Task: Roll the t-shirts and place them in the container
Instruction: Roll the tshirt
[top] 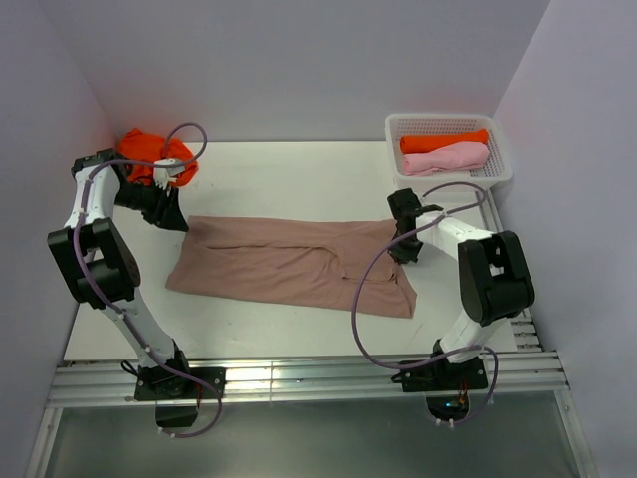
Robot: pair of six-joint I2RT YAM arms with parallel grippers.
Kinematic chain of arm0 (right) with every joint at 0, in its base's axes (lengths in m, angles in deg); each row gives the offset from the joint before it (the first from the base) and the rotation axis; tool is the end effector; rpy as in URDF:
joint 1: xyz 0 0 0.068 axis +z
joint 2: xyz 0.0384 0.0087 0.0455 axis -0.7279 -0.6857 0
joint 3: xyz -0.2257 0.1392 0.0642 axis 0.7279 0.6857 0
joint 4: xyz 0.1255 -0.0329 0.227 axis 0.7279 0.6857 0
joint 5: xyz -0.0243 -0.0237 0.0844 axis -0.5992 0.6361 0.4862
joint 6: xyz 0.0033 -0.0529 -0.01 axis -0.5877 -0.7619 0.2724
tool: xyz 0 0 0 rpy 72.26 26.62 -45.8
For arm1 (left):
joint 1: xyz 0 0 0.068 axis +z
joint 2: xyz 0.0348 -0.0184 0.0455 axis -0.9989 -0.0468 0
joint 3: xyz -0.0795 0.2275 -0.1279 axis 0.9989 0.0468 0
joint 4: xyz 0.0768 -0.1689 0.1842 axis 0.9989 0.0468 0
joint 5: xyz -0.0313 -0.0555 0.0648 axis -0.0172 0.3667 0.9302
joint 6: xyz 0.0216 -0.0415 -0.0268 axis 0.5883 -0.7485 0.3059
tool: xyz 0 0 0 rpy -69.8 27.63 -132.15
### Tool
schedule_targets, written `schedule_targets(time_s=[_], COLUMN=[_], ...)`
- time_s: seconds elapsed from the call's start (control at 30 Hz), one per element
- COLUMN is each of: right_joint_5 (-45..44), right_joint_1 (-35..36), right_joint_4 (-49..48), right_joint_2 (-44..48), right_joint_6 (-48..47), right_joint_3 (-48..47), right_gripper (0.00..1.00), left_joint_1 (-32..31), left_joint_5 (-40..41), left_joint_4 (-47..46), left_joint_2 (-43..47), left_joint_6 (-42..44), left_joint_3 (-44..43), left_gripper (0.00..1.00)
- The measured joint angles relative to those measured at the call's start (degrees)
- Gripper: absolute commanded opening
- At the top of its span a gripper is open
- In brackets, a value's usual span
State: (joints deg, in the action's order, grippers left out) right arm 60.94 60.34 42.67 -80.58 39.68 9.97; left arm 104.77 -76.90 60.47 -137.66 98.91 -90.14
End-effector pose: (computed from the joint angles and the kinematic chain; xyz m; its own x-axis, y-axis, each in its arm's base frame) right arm 0.2937 0.0642 0.1606 -0.8032 0.4850 -0.3459 0.4930 0.8671 0.0712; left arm 0.3535 0.0856 0.2613 -0.7441 0.3531 -0.5671 0.6200 0.6811 -0.3895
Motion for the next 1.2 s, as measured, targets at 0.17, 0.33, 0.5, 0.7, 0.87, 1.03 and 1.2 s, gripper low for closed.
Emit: schedule_targets(time_s=[0.17,0.33,0.5,0.7,0.87,1.03,1.2], right_joint_5=[-3.74,-6.97,-8.81,-10.60,-11.26,-11.61,-11.93], right_joint_1=[-0.20,-2.60,-7.82,-13.77,-18.88,-22.58,-23.26], right_joint_4=[5.97,8.87,10.88,12.44,12.81,12.76,12.70], right_joint_2=[-1.88,-2.19,-2.40,-2.84,-3.06,-3.13,-2.89], right_joint_6=[-1.16,-3.23,-6.03,-9.42,-12.00,-13.75,-13.97], right_joint_3=[-5.68,-8.81,-9.35,-10.27,-11.30,-11.65,-11.43], right_gripper=[0.01,0.01,0.01,0.01,0.09,0.39,0.54], left_joint_1=[0.55,0.96,1.22,1.29,1.27,1.14,0.17], left_joint_5=[-0.20,-0.09,0.35,0.63,0.74,1.16,1.09], left_joint_4=[0.79,1.22,1.25,1.57,1.53,1.22,-0.33], left_joint_2=[0.09,0.09,0.09,-0.02,-0.35,-1.22,-2.69], left_joint_6=[0.85,1.25,1.25,1.25,1.20,1.03,-0.31], left_joint_3=[-0.20,-0.22,-0.22,-0.59,-1.22,-1.22,-1.29], left_gripper=[0.48,0.48,0.48,0.50,0.51,0.53,0.56])
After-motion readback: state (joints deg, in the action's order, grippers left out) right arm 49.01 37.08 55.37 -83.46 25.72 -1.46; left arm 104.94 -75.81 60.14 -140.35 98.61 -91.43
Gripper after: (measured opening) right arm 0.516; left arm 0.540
